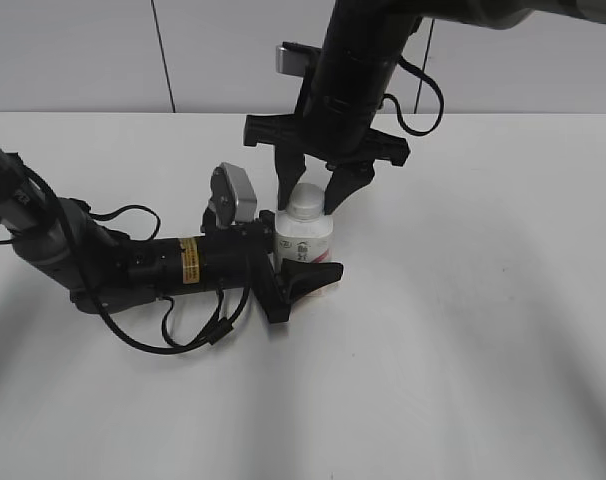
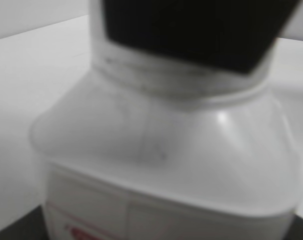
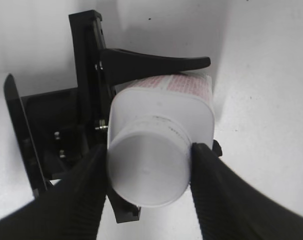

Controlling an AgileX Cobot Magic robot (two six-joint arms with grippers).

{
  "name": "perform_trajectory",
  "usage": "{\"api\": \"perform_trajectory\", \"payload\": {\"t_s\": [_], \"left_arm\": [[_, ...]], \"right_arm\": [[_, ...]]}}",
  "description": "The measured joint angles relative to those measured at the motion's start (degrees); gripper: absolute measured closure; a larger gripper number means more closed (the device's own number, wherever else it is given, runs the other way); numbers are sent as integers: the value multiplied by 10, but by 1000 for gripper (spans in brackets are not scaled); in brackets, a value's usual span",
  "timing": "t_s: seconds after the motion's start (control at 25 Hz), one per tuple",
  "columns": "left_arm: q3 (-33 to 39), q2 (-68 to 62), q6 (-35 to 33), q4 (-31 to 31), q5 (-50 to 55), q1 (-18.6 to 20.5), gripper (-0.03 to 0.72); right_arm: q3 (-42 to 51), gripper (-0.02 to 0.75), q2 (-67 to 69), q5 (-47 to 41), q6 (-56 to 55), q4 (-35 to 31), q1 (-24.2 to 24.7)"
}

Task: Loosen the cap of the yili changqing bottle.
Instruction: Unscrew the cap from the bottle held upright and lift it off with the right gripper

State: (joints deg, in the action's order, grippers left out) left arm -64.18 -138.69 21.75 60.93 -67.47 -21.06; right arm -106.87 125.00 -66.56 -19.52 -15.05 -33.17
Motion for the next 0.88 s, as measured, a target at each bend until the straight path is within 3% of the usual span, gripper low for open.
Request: {"api": "perform_trajectory", "payload": {"t_s": [0.24, 0.88], "left_arm": [[0, 0, 0, 0, 1, -1, 235], [-1, 0, -6, 1, 0, -1, 235]], "right_arm": [[0, 335, 0, 0, 43, 1, 0], [-1, 339, 0, -5, 514, 1, 0]]}}
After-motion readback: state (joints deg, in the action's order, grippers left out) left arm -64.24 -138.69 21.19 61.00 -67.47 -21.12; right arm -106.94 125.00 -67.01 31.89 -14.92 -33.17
